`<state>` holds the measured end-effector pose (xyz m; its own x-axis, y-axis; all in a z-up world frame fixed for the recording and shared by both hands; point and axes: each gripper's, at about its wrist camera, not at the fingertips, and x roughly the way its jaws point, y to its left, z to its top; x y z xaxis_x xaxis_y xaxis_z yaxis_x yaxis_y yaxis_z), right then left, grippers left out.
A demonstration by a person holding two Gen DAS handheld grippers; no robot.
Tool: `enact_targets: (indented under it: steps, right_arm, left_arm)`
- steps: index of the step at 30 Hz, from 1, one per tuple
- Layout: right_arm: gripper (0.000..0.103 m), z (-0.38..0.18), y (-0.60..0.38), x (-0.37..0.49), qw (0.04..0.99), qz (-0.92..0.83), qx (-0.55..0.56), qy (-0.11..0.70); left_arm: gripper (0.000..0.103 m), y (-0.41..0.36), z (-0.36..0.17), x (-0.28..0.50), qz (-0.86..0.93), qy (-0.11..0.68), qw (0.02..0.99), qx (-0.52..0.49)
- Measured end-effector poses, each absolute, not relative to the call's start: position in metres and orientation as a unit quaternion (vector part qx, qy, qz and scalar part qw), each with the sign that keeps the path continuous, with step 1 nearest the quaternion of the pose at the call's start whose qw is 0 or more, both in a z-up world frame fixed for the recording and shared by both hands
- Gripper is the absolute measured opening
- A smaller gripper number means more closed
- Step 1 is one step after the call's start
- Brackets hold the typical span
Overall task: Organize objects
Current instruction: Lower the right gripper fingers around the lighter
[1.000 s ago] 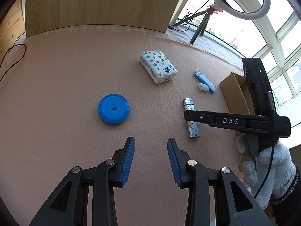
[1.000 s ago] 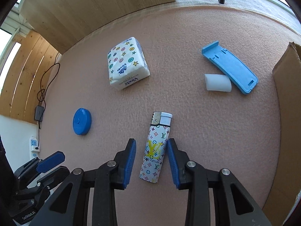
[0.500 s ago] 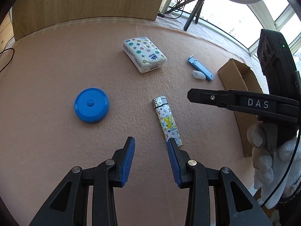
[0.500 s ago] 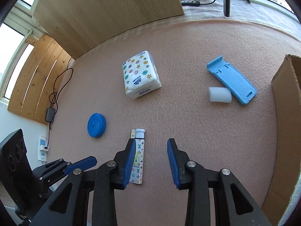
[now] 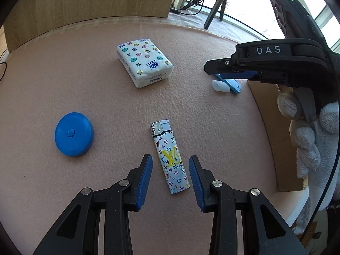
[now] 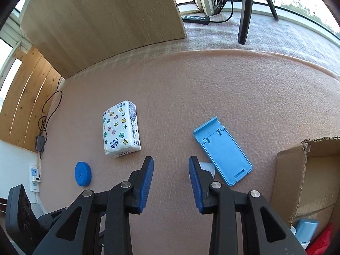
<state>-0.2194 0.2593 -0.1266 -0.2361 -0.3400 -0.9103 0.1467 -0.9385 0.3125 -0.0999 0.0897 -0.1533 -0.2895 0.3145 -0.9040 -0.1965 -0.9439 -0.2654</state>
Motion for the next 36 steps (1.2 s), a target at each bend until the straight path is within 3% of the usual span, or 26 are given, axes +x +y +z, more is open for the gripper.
enact_targets:
  steps: [10,21,36]
  right_arm:
    - [0.031,-0.146,0.257,-0.229,0.132,-0.776,0.614,-0.052]
    - [0.031,-0.126,0.276,-0.210,0.154,-0.767,0.608,-0.136]
    - [0.031,-0.143,0.265,-0.230,0.132,-0.780,0.606,-0.083]
  left_arm:
    - [0.039,0.084,-0.154,-0.098,0.799,-0.056,0.156,-0.578]
    - [0.039,0.086,-0.155,-0.101,0.799,-0.052,0.161,-0.577]
    - [0.039,0.080,-0.153,-0.096,0.800,-0.048,0.156,-0.577]
